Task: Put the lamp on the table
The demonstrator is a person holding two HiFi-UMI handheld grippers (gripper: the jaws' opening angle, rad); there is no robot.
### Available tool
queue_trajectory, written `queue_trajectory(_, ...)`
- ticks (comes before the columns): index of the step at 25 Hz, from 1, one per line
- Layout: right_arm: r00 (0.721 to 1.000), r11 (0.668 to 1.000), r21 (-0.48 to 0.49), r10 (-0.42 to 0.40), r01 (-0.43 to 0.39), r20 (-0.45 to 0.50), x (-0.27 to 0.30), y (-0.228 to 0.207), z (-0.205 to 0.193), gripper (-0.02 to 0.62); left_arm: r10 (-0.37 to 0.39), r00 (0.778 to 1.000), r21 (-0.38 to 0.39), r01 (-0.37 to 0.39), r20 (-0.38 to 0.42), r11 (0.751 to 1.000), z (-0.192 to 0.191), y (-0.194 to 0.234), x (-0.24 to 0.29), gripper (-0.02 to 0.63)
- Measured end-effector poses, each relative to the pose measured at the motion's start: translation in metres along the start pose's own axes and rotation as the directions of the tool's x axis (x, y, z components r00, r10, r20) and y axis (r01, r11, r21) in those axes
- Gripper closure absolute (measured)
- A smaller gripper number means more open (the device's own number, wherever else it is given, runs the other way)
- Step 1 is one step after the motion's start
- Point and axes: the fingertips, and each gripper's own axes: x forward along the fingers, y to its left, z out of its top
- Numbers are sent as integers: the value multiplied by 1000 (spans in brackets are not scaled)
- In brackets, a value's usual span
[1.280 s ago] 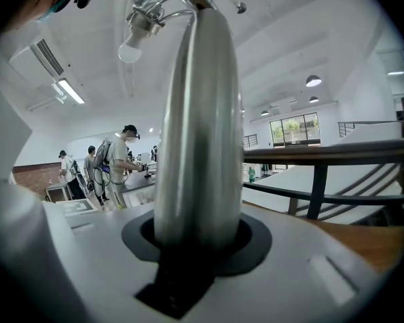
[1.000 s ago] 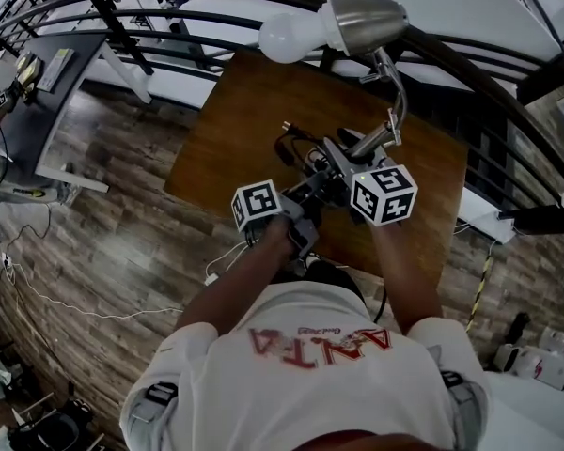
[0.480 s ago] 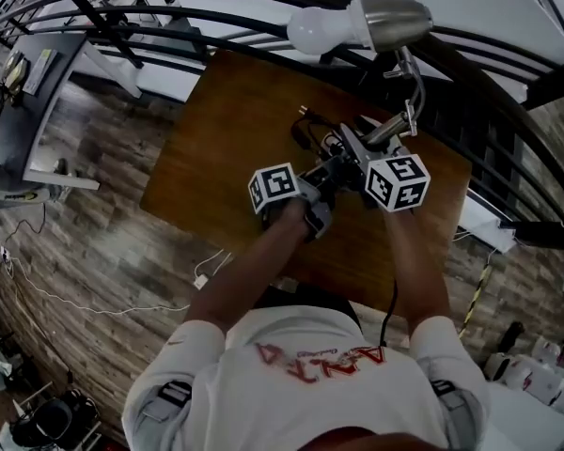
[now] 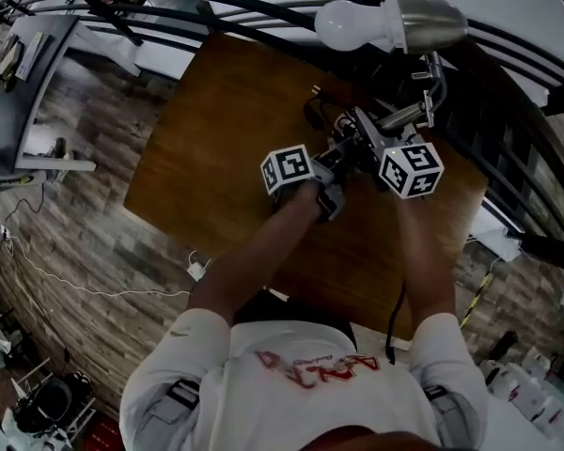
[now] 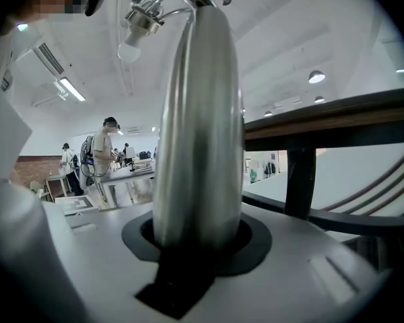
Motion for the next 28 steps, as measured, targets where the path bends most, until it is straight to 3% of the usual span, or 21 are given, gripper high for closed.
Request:
queue_trajectory(9,1000,999,36,4,-3,-30,24,-30,-38,459,42,999,-21,-42,-22,999,12,42,24,454)
queue_trajectory(18,999,998,64,-16,19,-43,29,-37,-52,459,54,997,-29,-55,-47,998,14,56,26,454)
queue_trajectory(28,998,998,57,-8,11,-57,30,-35,-56,459,18,996,-28,-20,-84,999,9,55,22,446)
